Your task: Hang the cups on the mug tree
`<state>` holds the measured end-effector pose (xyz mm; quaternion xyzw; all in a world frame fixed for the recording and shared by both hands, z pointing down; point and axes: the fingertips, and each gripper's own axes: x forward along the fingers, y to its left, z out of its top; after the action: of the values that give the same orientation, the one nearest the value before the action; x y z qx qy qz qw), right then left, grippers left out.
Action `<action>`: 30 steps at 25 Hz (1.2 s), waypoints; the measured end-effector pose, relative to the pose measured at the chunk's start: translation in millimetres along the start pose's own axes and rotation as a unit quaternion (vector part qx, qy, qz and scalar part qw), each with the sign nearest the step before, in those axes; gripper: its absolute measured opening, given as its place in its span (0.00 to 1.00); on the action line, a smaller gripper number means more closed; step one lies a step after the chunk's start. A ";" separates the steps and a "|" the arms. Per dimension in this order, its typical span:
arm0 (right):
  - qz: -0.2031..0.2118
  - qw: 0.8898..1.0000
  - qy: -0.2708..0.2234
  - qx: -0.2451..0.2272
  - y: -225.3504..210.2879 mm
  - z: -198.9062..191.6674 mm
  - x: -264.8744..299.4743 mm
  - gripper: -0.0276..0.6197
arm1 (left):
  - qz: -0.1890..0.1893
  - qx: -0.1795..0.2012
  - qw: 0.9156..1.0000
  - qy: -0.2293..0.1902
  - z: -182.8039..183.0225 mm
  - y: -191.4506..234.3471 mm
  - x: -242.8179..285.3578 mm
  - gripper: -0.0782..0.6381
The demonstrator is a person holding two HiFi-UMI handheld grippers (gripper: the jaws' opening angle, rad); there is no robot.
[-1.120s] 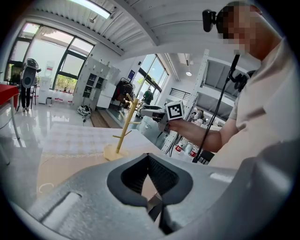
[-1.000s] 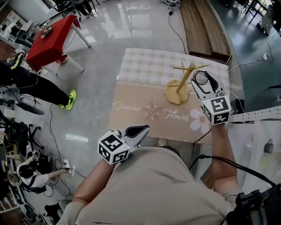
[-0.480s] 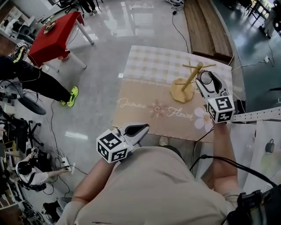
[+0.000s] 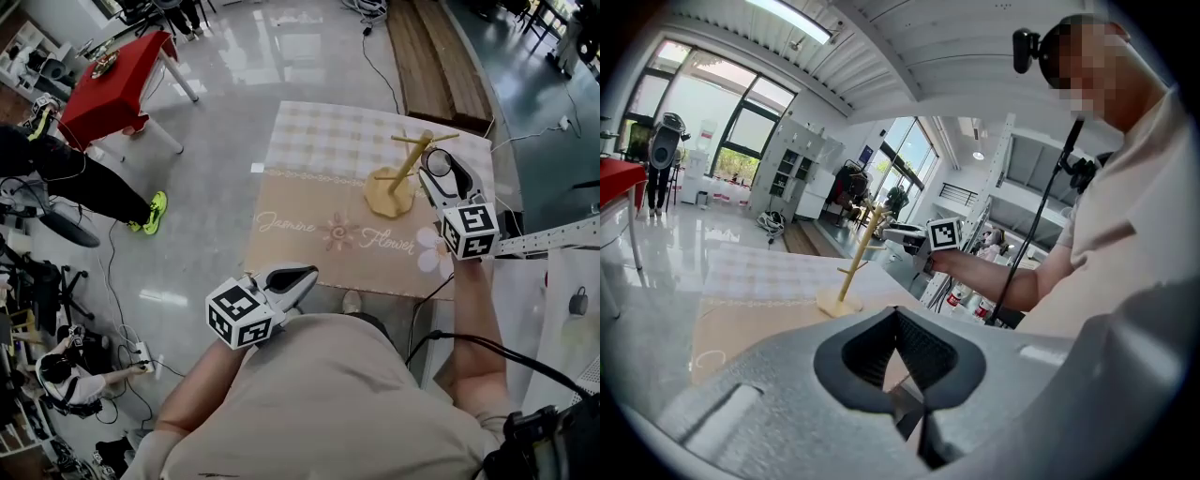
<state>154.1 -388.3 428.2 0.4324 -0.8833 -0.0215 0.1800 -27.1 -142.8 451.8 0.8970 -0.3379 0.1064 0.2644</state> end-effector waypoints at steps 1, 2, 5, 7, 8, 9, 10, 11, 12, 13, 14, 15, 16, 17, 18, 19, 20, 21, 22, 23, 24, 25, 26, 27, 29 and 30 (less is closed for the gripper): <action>-0.002 1.000 0.001 0.000 0.9 -1.0 -1.5 0.47 | -0.002 0.001 1.000 0.000 -0.6 -0.4 -0.7 0.12; -0.004 1.000 0.001 0.000 1.5 -1.7 -3.4 0.47 | -0.004 0.001 1.000 0.000 -0.9 -0.9 -1.4 0.12; -0.012 1.000 0.002 0.003 3.5 -3.4 -11.7 0.47 | -0.014 0.005 1.000 0.000 -0.7 -4.2 -3.1 0.12; -0.015 1.000 0.003 0.005 7.4 -4.3 -18.3 0.47 | -0.020 0.008 1.000 0.001 -0.4 -7.0 -5.0 0.12; -0.016 1.000 0.004 0.006 10.2 -4.8 -22.2 0.47 | -0.023 0.010 1.000 0.001 -0.4 -8.4 -6.2 0.12; -0.018 1.000 0.005 0.007 13.7 -5.3 -26.3 0.47 | -0.027 0.011 1.000 0.001 -0.7 -9.9 -7.3 0.12; -0.019 1.000 0.005 0.009 17.7 -6.0 -30.6 0.47 | -0.031 0.012 0.999 0.002 -1.3 -11.3 -8.4 0.12; -0.020 1.000 0.005 0.011 22.3 -7.0 -35.1 0.47 | -0.035 0.014 0.999 0.002 -2.1 -12.8 -9.5 0.12; -0.020 1.000 0.006 0.015 27.5 -8.2 -39.6 0.47 | -0.039 0.015 0.999 0.002 -2.9 -14.2 -10.7 0.12; -0.019 1.000 0.006 0.019 33.7 -9.2 -44.2 0.46 | -0.043 0.016 0.999 0.002 -3.6 -15.8 -12.1 0.12; -0.017 1.000 0.007 0.024 41.1 -10.1 -49.0 0.46 | -0.048 0.018 0.999 0.003 -4.2 -17.5 -13.8 0.12; -0.015 0.999 0.007 0.030 49.3 -10.8 -54.1 0.45 | -0.052 0.019 0.998 0.003 -4.9 -19.5 -15.8 0.12; -0.012 0.999 0.008 0.034 57.9 -11.4 -59.5 0.45 | -0.057 0.021 0.998 0.004 -5.5 -21.8 -18.0 0.12; -0.010 0.999 0.008 0.039 66.6 -12.2 -65.3 0.43 | -0.062 0.023 0.998 0.004 -6.2 -24.1 -20.3 0.12; -0.009 0.999 0.008 0.045 75.2 -13.2 -71.2 0.41 | -0.066 0.025 0.997 0.005 -7.0 -26.1 -22.7 0.12; -0.009 0.999 0.008 0.051 84.0 -14.4 -77.0 0.38 | -0.071 0.027 0.997 0.006 -8.1 -27.6 -25.3 0.12; -0.007 0.998 0.009 0.058 93.0 -16.0 -82.6 0.34 | -0.075 0.029 0.997 0.007 -9.4 -28.8 -27.8 0.12; -0.006 0.998 0.010 0.065 102.0 -18.2 -88.1 0.32 | -0.079 0.031 0.996 0.008 -10.9 -29.8 -30.2 0.12; -0.003 0.997 0.013 0.072 111.1 -20.8 -93.4 0.31 | -0.083 0.032 0.996 0.008 -12.6 -30.8 -32.5 0.12; 0.000 0.997 0.015 0.080 120.2 -23.9 -98.5 0.28 | -0.087 0.033 0.996 0.009 -14.5 -31.6 -34.8 0.12; 0.003 0.996 0.019 0.088 129.2 -27.5 -103.4 0.26 | -0.091 0.034 0.995 0.011 -16.6 -32.3 -37.2 0.12; 0.007 0.995 0.023 0.097 138.0 -31.3 -108.0 0.24 | -0.094 0.035 0.995 0.013 -18.7 -32.8 -39.9 0.12; 0.011 0.994 0.027 0.106 146.7 -34.9 -112.8 0.22 | -0.097 0.036 0.995 0.014 -20.8 -33.6 -42.9 0.12; 0.014 0.993 0.032 0.113 155.2 -38.0 -117.8 0.19 | -0.100 0.037 0.994 0.016 -22.9 -34.7 -46.0 0.12; 0.021 0.991 0.041 0.122 172.8 -43.0 -127.7 0.14 | -0.107 0.038 0.993 0.018 -26.5 -37.3 -52.0 0.12; 0.026 0.991 0.046 0.126 182.4 -45.4 -132.2 0.13 | -0.112 0.038 0.993 0.019 -28.0 -38.8 -55.0 0.12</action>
<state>105.6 -166.9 466.4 0.4287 -0.8809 0.1143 0.1646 -42.9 -72.7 439.3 0.9364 -0.2264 0.1056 0.2465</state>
